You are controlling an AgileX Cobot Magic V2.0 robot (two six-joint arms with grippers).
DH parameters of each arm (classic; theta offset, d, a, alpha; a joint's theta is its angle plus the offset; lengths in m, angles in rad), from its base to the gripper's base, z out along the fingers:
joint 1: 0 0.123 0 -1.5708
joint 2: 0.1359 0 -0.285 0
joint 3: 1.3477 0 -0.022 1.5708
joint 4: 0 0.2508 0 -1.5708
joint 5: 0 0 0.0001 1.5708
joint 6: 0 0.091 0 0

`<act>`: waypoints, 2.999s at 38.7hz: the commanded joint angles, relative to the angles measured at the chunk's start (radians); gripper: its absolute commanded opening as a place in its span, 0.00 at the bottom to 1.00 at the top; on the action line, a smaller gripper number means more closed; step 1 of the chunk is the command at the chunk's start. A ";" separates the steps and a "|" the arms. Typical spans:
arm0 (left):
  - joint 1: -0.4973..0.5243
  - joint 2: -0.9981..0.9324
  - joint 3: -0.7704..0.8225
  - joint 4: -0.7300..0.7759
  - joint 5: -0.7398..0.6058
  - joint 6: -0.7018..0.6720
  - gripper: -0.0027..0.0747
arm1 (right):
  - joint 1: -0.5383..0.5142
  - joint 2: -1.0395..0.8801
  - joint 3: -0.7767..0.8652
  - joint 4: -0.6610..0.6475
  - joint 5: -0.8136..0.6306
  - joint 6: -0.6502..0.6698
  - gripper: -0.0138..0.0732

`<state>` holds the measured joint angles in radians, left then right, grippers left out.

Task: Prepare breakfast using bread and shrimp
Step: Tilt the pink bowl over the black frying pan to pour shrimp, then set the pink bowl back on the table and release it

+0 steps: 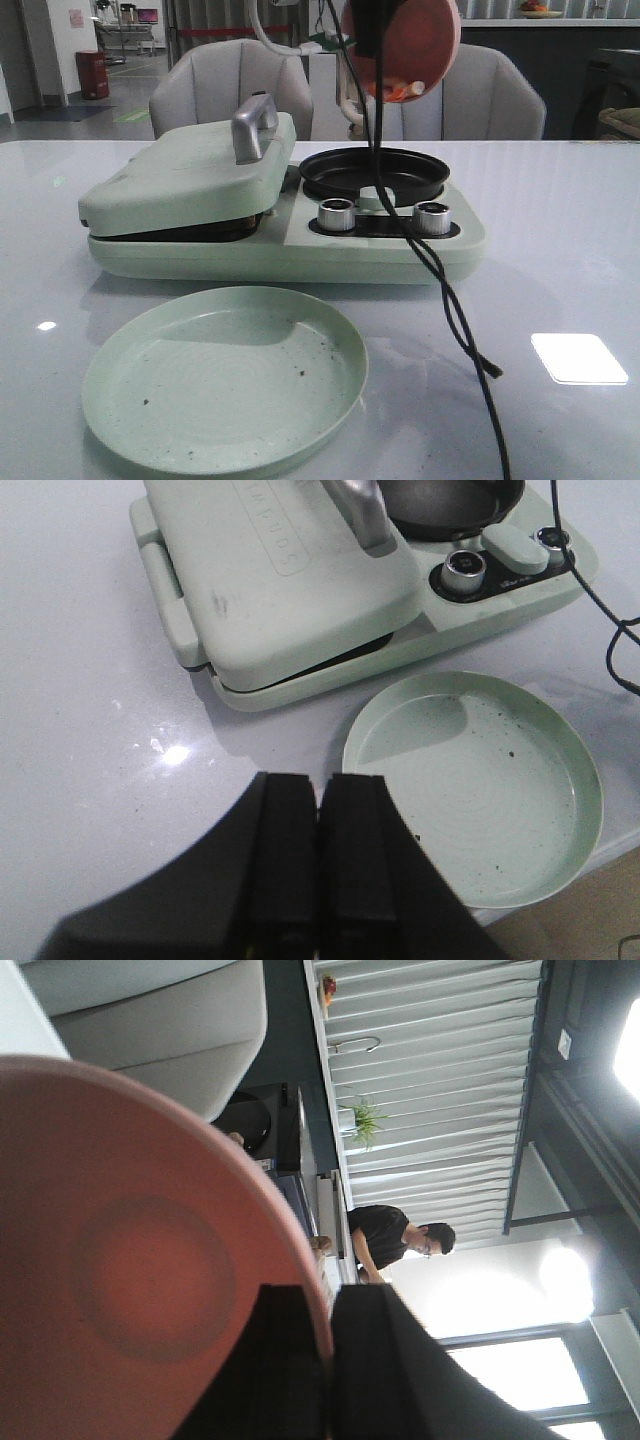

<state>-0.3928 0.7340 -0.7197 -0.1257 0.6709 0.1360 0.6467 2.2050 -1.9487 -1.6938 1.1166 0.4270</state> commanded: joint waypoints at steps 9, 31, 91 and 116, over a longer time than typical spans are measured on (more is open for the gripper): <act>0.001 -0.005 -0.029 -0.006 -0.079 -0.012 0.16 | -0.001 -0.099 -0.036 -0.106 0.024 -0.017 0.21; 0.001 -0.005 -0.029 -0.004 -0.079 -0.012 0.16 | -0.033 -0.271 -0.002 0.365 0.165 0.073 0.21; 0.001 -0.005 -0.029 -0.006 -0.077 -0.012 0.16 | -0.823 -0.607 1.005 1.755 -0.583 -0.359 0.55; 0.001 -0.005 -0.029 -0.006 -0.073 -0.012 0.16 | -0.515 -1.055 0.954 1.701 -0.411 -0.427 0.67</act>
<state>-0.3928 0.7340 -0.7197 -0.1234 0.6692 0.1360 0.0927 1.2262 -0.9639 0.0276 0.7007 0.0135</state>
